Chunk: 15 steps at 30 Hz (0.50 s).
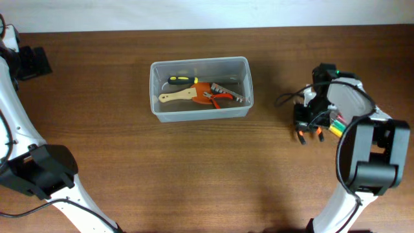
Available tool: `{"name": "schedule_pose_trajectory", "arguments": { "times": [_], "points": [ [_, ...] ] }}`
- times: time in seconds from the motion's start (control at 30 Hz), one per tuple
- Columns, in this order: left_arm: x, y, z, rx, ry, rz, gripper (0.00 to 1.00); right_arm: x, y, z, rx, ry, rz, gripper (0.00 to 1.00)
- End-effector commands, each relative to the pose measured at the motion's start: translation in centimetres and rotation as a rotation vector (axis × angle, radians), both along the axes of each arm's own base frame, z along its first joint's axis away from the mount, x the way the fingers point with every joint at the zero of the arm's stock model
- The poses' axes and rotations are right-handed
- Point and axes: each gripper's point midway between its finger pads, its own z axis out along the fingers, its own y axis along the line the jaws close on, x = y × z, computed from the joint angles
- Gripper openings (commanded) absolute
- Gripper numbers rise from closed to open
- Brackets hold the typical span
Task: Pack container
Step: 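Carry the needle-nose pliers with the right gripper into the container and release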
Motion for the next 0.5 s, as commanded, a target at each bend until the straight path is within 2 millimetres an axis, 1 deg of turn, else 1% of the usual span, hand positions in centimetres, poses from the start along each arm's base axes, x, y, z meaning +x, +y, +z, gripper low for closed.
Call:
{"name": "schedule_pose_trajectory", "arguments": {
  "times": [0.0, 0.03, 0.07, 0.1, 0.17, 0.2, 0.23, 0.27, 0.3, 0.4, 0.47],
  "points": [
    [0.0, 0.1, -0.4, -0.015, 0.002, 0.016, 0.99, 4.1, 1.1, 10.8, -0.034, -0.307, 0.045, 0.04],
    [0.0, 0.1, -0.4, -0.015, 0.002, 0.016, 0.99, 4.5, 1.9, 13.1, -0.038, -0.360, 0.080, 0.04],
    [0.0, 0.1, -0.4, -0.015, 0.002, 0.016, 0.99, 4.9, 3.0, 15.6, -0.042, -0.424, 0.137, 0.04],
    [0.0, 0.1, -0.4, -0.015, 0.003, 0.016, 0.99, 5.1, 4.6, 18.0, -0.046, -0.493, 0.215, 0.04],
    [0.0, 0.1, -0.4, -0.015, 0.002, 0.016, 0.99, 5.3, 7.6, 20.9, -0.046, -0.584, 0.345, 0.04],
    [0.0, 0.1, -0.4, -0.015, 0.002, 0.016, 0.99, 5.2, 9.5, 21.9, -0.043, -0.620, 0.428, 0.04],
    [0.0, 0.1, -0.4, -0.015, 0.003, 0.016, 0.99, 5.0, 11.4, 22.4, -0.041, -0.648, 0.522, 0.04],
    [0.0, 0.1, -0.4, -0.015, 0.003, 0.016, 0.99, 4.6, 13.4, 22.5, -0.041, -0.667, 0.632, 0.04],
    [0.0, 0.1, -0.4, -0.015, 0.003, 0.016, 0.99, 3.9, 15.8, 22.4, -0.042, -0.680, 0.797, 0.04],
    [0.0, 0.1, -0.4, -0.015, 0.002, 0.016, 0.99, 2.0, 21.4, 20.9, -0.059, -0.691, 1.246, 0.04],
    [0.0, 0.1, -0.4, -0.015, 0.002, 0.016, 0.99, 1.5, 24.3, 19.9, -0.065, -0.708, 1.452, 0.04]
  ]
}}
